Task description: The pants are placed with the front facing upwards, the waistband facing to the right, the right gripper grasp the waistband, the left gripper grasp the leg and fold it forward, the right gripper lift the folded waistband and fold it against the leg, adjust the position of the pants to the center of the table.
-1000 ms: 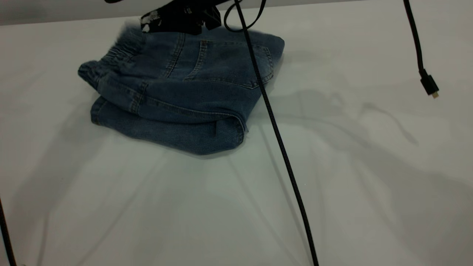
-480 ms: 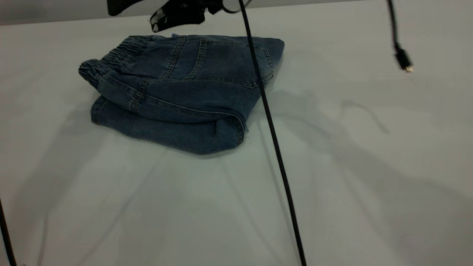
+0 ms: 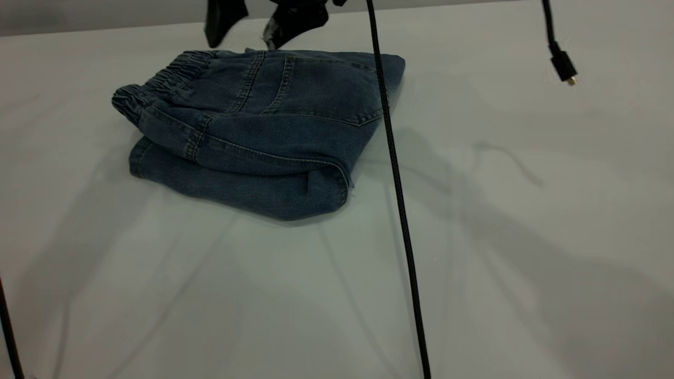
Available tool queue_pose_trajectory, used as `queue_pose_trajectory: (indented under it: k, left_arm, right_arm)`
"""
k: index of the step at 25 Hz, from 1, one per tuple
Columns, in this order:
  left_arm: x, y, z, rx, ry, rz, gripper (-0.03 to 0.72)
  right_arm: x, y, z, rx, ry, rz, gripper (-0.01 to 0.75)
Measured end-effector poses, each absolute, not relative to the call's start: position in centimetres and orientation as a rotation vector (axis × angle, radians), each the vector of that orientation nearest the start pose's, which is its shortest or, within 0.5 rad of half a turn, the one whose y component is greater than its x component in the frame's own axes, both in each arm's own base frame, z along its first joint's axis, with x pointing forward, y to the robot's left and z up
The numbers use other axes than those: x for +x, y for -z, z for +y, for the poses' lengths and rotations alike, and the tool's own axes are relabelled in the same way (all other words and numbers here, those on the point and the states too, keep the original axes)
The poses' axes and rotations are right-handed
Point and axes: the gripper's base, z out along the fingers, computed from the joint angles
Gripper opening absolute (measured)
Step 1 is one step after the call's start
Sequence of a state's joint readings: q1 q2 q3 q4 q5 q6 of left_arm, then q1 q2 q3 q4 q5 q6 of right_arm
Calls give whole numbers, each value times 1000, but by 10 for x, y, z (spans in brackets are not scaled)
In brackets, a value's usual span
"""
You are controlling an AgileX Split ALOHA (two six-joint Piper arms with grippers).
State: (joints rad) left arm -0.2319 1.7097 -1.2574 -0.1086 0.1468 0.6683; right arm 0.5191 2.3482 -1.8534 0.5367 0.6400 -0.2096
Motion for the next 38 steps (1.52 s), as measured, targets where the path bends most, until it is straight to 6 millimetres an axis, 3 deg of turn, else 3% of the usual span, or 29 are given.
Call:
queue_pose_trajectory:
  k: [4, 7, 12, 18, 28, 38]
  left_arm:
    - [382, -305, -91, 737, -169, 1861, 292]
    - [373, -325, -89, 687, -152, 1826, 292]
    - [349, -357, -84, 665, -141, 1787, 292]
    - [320, -389, -79, 598, -84, 1769, 292]
    - [318, -390, -78, 607, -86, 1775, 292]
    - [318, -390, -78, 616, -93, 1772, 292]
  right_arm:
    - [428, -132, 275, -542, -617, 2660, 479]
    - [424, -132, 279, -562, -617, 2668, 473]
    - [422, -133, 301, -655, -597, 2622, 463]
    - [431, -117, 324, -678, -515, 2633, 462]
    - [461, -100, 323, -594, -264, 2642, 461]
    - [457, -95, 320, -590, -231, 2698, 461]
